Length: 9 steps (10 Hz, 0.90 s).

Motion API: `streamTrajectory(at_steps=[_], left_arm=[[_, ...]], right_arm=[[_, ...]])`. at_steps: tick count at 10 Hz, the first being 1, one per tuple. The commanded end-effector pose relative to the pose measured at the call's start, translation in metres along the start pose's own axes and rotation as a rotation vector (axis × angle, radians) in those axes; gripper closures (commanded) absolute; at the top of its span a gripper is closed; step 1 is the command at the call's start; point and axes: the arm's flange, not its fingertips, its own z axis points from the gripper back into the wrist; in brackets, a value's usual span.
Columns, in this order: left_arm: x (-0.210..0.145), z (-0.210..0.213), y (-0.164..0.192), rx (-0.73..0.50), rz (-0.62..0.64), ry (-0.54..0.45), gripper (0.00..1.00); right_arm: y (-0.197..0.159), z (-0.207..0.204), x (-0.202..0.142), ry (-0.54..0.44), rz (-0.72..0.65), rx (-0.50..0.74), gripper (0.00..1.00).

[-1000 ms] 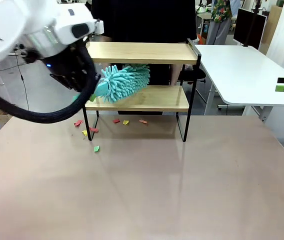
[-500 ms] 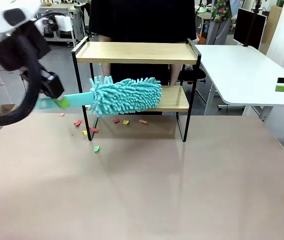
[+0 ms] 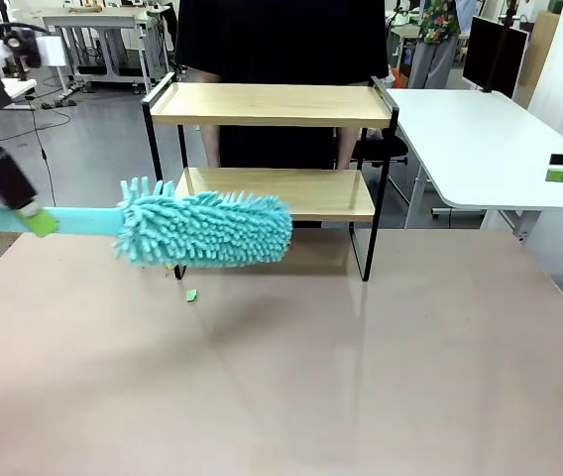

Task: Clean the shelf.
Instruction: Clean the specific section of the Shelf indicated by the human with the Duster.

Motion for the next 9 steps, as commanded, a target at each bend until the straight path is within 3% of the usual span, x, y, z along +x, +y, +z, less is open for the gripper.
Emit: streamTrajectory(at_steps=[1, 2, 5, 7, 8, 9], left_arm=[[-0.014, 0.01, 0.005, 0.063, -0.07, 0.129, 0.87], [-0.022, 0.008, 0.003, 0.076, -0.034, 0.196, 0.87], [-0.032, -0.002, -0.008, 0.136, -0.106, 0.394, 0.87], [-0.036, 0.002, -0.008, 0.191, -0.13, 0.428, 0.87], [-0.034, -0.005, -0.004, 0.279, -0.122, 0.418, 0.87], [-0.032, -0.008, -0.011, 0.157, -0.086, 0.421, 0.87]], right_arm=[[0.001, -0.002, 0.004, -0.001, 0.006, 0.001, 0.0], [0.001, -0.002, 0.004, -0.001, 0.006, 0.001, 0.0], [0.001, -0.002, 0.004, -0.001, 0.006, 0.001, 0.0], [0.001, -0.002, 0.004, -0.001, 0.006, 0.001, 0.0], [0.001, -0.002, 0.004, -0.001, 0.006, 0.001, 0.0], [0.001, -0.002, 0.004, -0.001, 0.006, 0.001, 0.0]])
